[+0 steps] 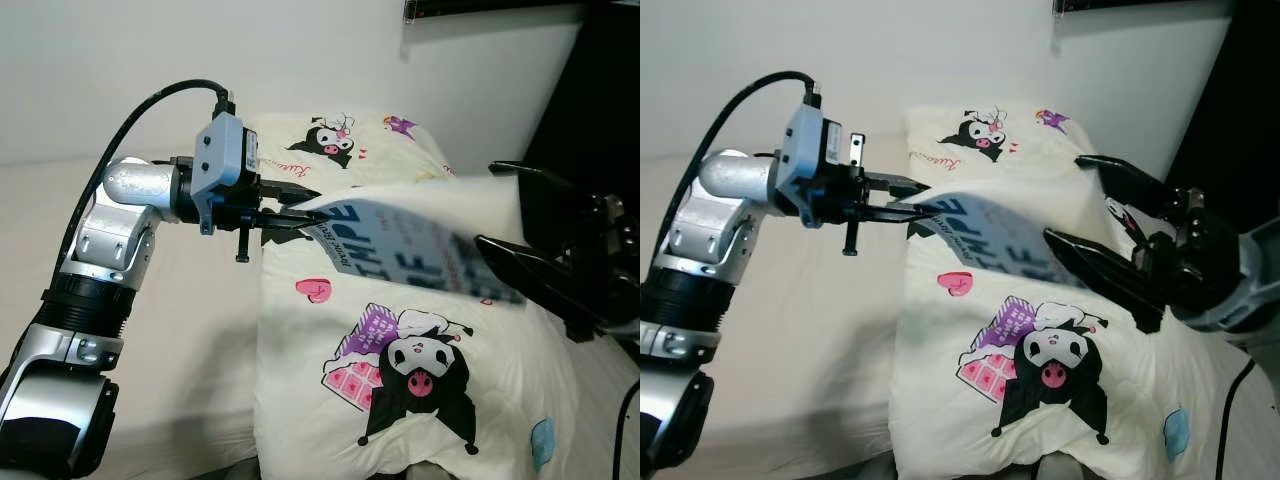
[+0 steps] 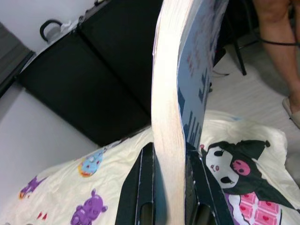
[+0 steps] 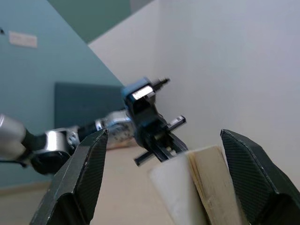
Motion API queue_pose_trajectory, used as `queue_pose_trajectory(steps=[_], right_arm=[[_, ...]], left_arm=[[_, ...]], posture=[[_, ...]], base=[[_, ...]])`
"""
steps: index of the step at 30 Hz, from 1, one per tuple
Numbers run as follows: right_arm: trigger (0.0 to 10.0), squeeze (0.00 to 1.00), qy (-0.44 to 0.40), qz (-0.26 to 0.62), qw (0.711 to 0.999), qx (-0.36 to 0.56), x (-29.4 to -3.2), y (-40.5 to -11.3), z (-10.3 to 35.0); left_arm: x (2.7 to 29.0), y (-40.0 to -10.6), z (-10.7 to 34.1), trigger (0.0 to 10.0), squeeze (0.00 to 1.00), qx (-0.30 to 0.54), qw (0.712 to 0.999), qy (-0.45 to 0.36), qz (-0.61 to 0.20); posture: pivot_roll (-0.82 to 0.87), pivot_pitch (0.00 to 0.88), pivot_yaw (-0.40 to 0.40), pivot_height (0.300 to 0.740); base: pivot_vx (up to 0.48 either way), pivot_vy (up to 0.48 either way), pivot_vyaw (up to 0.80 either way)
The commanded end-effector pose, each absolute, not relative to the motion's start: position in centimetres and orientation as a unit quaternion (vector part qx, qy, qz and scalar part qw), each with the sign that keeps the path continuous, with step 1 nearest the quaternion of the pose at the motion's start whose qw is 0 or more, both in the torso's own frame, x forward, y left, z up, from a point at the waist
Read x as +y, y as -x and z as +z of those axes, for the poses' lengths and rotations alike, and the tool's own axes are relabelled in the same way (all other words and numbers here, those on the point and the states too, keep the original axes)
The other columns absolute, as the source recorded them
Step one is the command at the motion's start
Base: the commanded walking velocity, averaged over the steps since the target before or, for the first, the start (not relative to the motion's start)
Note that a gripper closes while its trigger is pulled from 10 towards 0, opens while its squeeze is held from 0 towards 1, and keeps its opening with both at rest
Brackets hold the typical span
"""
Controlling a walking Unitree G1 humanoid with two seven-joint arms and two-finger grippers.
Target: Clean up the room
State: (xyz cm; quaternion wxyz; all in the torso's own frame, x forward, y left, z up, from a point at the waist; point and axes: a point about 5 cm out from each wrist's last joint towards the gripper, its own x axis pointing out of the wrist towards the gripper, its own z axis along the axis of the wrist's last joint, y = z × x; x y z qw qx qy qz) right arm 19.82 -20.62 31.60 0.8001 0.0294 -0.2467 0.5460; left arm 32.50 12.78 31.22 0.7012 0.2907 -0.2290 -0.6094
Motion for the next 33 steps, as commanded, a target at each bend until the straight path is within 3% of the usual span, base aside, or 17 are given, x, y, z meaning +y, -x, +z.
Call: queue_pose_trajectory(steps=[1,10,20,21,26,27,33], right_arm=[[10.0,0.0,-0.033,0.563,0.793,-0.231,-19.9,-19.3,31.3],[10.0,0.0,0.025,0.527,0.842,-0.113,-19.3,-20.4,28.2],[10.0,0.0,0.062,0.476,0.874,-0.07,-20.0,-21.3,27.4],[4.7,0.0,0.069,0.468,0.879,-0.06,-20.0,-21.6,27.1],[4.7,0.0,0.08,0.458,0.884,-0.053,-20.1,-21.8,26.8],[0.0,0.0,0.081,0.455,0.885,-0.053,-20.2,-21.9,26.7],[0.0,0.0,0.078,0.45,0.886,-0.073,-20.3,-22.0,27.2]], left_arm=[[13.2,-32.7,31.7,0.0,0.0,-0.235,0.709,-0.291,-0.597],[13.8,-32.9,32.3,0.0,0.0,-0.239,0.719,-0.29,-0.584],[13.9,-32.7,32.5,0.0,0.0,-0.241,0.718,-0.291,-0.584],[13.9,-32.7,32.6,0.0,0.0,-0.242,0.718,-0.291,-0.584],[13.9,-32.8,32.6,0.0,0.0,-0.242,0.719,-0.291,-0.584],[13.9,-32.8,32.6,0.0,0.0,-0.242,0.719,-0.291,-0.583],[14.0,-33.0,32.6,0.0,0.0,-0.239,0.723,-0.292,-0.579]], posture=[[-0.08,0.046,0.071,0.591],[-0.07,0.051,0.072,0.591],[-0.07,0.057,0.071,0.591],[-0.07,0.057,0.071,0.591],[-0.07,0.057,0.071,0.591],[-0.07,0.057,0.071,0.591],[-0.06,0.051,0.069,0.591]], base=[[0.0,0.0,0.0],[0.0,0.0,0.0],[0.0,0.0,0.0],[0.0,0.0,0.0],[0.0,0.0,0.0],[0.0,0.0,0.0],[0.0,0.0,0.0]])
